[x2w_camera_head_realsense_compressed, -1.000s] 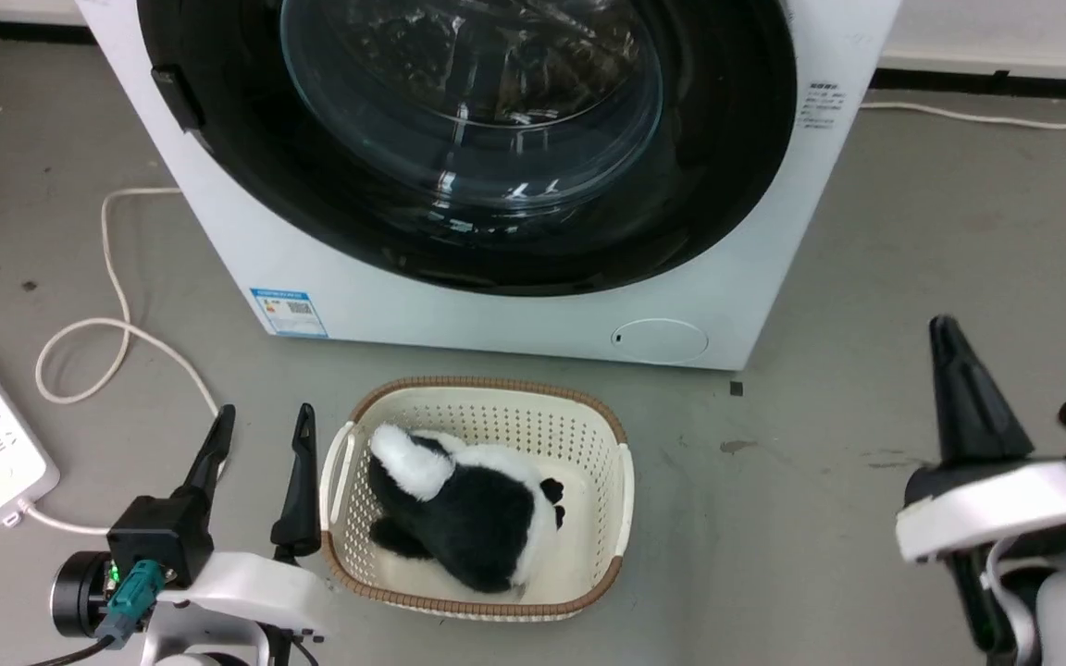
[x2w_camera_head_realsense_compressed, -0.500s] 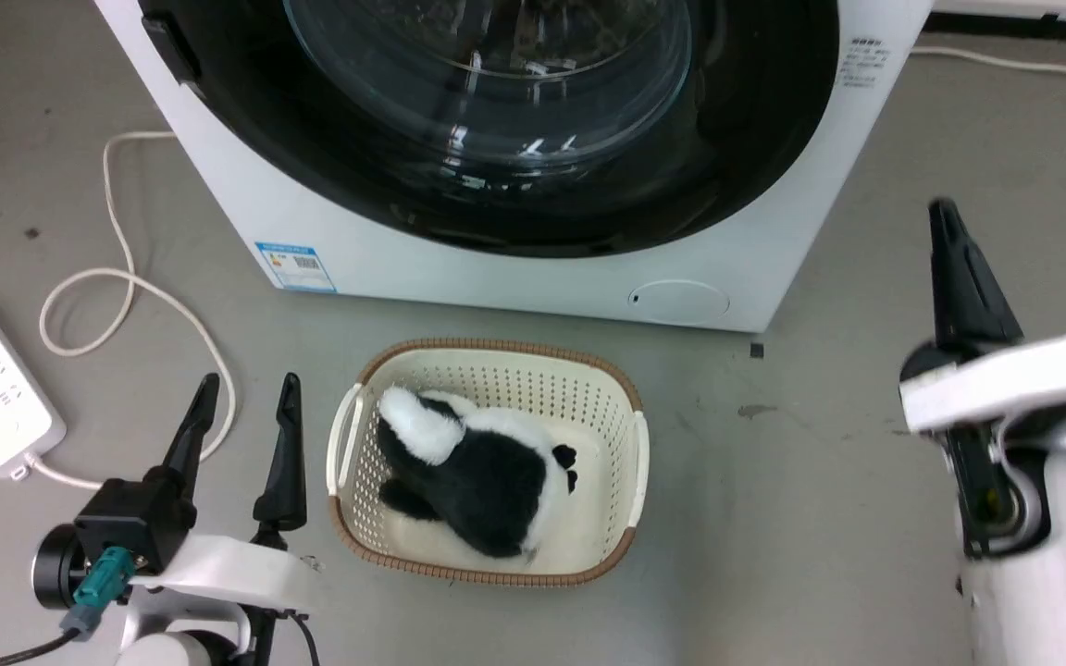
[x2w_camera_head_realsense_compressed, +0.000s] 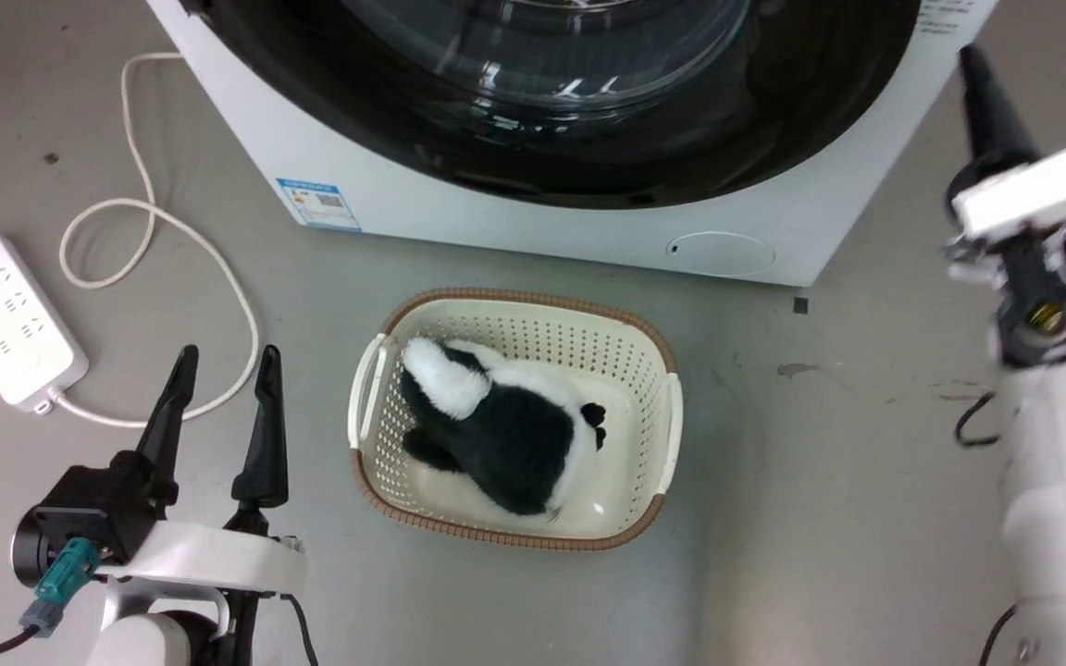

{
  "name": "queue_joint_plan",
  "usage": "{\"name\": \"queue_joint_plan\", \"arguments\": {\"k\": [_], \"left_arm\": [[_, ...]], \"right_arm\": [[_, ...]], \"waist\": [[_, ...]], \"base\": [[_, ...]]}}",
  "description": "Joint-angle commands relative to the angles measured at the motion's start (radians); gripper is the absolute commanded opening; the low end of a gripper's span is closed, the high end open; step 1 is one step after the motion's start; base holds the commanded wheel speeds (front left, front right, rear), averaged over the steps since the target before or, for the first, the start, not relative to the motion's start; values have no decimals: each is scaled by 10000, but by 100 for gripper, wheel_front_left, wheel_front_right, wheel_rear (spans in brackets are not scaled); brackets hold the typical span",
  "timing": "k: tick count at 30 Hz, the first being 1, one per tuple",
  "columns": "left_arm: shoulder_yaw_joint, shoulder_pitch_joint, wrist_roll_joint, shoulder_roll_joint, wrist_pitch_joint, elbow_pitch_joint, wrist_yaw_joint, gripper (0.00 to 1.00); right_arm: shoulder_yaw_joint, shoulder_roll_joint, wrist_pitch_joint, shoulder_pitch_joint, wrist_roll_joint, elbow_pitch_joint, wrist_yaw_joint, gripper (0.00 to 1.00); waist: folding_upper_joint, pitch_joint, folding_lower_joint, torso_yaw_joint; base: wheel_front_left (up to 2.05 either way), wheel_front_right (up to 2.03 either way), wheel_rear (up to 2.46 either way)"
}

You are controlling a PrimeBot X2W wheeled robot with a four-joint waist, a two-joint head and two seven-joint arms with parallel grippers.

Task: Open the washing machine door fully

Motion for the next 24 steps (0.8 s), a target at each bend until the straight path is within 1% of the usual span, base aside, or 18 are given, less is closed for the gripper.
{"name": "queue_joint_plan", "arguments": {"k": [1, 8, 17, 24], "left_arm": [[42, -162, -103, 97, -85, -35, -44, 100], [74, -267, -314, 187, -232, -8, -120, 100], [117, -425, -600, 317, -419, -36, -217, 100], [142, -537, -795, 407, -566, -42, -293, 100]], "right_arm": [[-144, -119, 99, -429, 210, 252, -4, 0], [-1034, -496, 802, -1964, 410, 1898, -5, 0], [-1966, -631, 1825, -3879, 995, 3979, -6, 0], [-2414, -799, 2539, -5184, 1441, 5376, -6, 0]], "waist": [[0, 65, -1, 67], [0, 329, -1, 267], [0, 759, -1, 451], [0, 1063, -1, 575]], "base": [[0, 0, 0], [0, 0, 0], [0, 0, 0], [0, 0, 0]]}}
